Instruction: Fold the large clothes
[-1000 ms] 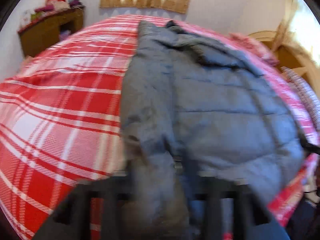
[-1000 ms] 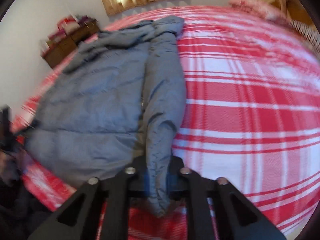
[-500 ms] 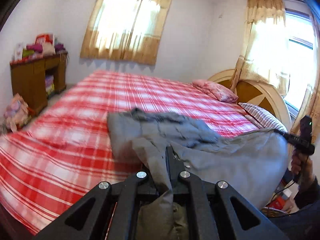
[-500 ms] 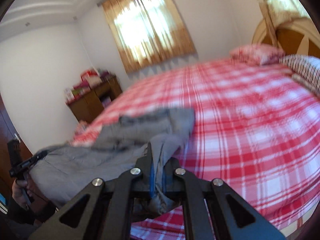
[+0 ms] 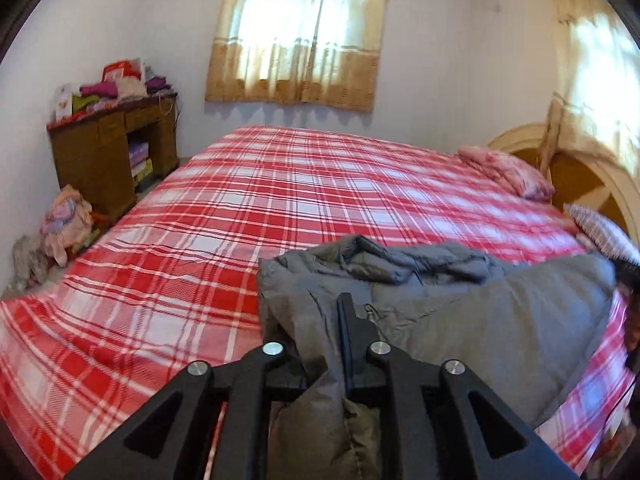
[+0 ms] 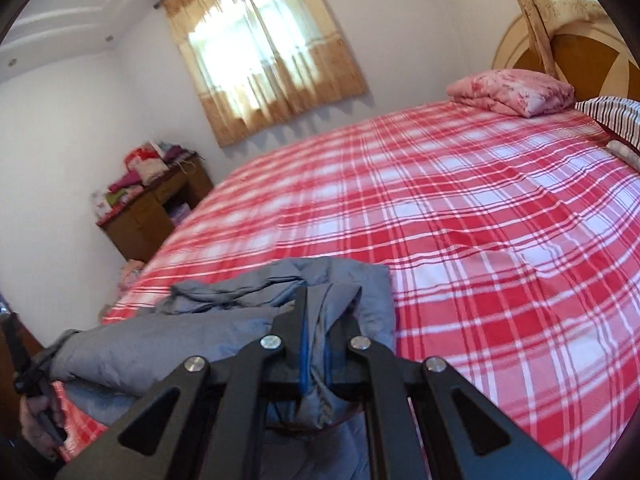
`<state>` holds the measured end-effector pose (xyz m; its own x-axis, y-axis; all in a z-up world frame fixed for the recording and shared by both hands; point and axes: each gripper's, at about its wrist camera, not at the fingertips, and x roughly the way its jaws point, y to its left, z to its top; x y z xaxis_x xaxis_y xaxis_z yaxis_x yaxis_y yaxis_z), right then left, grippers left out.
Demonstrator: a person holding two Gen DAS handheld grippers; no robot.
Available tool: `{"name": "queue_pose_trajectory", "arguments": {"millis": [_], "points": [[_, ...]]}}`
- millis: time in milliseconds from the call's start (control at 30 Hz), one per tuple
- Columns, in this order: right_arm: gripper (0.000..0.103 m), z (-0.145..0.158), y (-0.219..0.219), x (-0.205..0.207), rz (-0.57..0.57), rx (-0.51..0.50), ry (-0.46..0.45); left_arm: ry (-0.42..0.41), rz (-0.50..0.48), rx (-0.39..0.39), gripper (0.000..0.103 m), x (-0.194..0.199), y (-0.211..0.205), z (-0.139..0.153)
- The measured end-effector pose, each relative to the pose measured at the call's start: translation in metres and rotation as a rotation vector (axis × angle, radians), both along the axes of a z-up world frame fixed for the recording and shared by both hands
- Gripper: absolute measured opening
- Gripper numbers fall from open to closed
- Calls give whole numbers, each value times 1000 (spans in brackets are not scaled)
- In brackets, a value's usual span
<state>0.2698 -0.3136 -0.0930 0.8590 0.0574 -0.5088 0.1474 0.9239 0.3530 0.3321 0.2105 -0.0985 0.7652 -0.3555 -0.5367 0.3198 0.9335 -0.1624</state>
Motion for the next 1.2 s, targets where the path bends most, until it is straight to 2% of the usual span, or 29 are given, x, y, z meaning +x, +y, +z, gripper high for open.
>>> {"name": "queue_pose_trajectory", "arguments": {"millis": [33,67,133,167,200,233,300,333,400,433,467,600,800,833,900,933,1033,1100,1200], "points": [[7,-4,-1,11,-2,-1,15,4,22,-2,19,9,1,-2],[7,-10,-4,25,-10,-3,28,4,36,0,26,12,0,-1],[7,-19,-7,38,-20,-3,48,-39,114,41,55,21,1,0],[8,-25,-10,50,-27,4,63,-68,160,62,82,24,5,1],[8,-30,-12,57,-33,8,73,-91,189,66,90,24,4,4],[8,-32,-11,63,-41,2,81,-111,210,57,91,25,6,6],[10,-38,-13,78,-70,-3,84,-91,226,52,91,35,6,4],[16,-41,-15,87,-83,14,89,-72,243,69,91,41,2,1],[39,-43,-16,100,-107,14,108,-60,249,85,91,46,-9,-2],[65,-41,-16,103,-130,16,103,-57,250,95,91,46,-13,-3],[84,-39,-16,102,-152,16,95,-54,268,116,91,47,-21,-4],[85,-17,3,83,-177,-44,50,-122,399,176,91,29,-31,1],[85,3,67,42,-30,-140,-37,-224,524,213,91,12,-23,14],[84,2,84,42,18,-171,-22,-230,516,193,92,13,-20,17],[72,-9,108,58,109,-203,33,-200,468,197,92,19,-25,17],[60,-16,119,67,145,-226,68,-179,439,203,92,24,-30,15],[59,-41,142,100,181,-300,165,-143,349,222,92,33,-56,3],[59,-54,150,119,164,-367,190,-138,310,220,92,38,-71,-5],[59,-66,145,141,129,-366,216,-128,268,238,92,57,-92,-17]]}}
